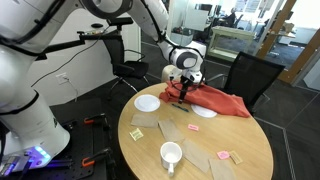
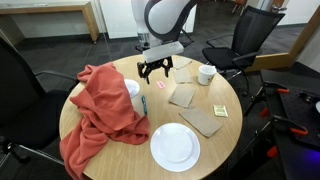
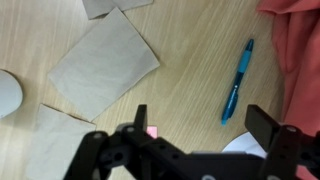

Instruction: Put the marker in the mug

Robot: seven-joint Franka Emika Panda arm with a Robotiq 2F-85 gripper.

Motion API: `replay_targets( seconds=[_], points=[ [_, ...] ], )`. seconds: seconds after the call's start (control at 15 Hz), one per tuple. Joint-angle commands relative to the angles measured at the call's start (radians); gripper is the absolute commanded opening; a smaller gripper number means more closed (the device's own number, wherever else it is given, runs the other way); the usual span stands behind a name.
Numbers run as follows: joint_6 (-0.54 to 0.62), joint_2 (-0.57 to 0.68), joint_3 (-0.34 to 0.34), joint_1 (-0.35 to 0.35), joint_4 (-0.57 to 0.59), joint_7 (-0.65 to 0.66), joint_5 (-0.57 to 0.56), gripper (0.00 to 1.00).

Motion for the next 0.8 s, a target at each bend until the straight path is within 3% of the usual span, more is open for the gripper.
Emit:
replay_targets(
  seconds=[0.0,0.73],
  points=[
    [0.003,0.071,-0.013,0.022,0.075,0.025,0.006,1.0],
    [0.033,0.285,-0.044,0.052,0.289,0.106,0.002,1.0]
  ],
)
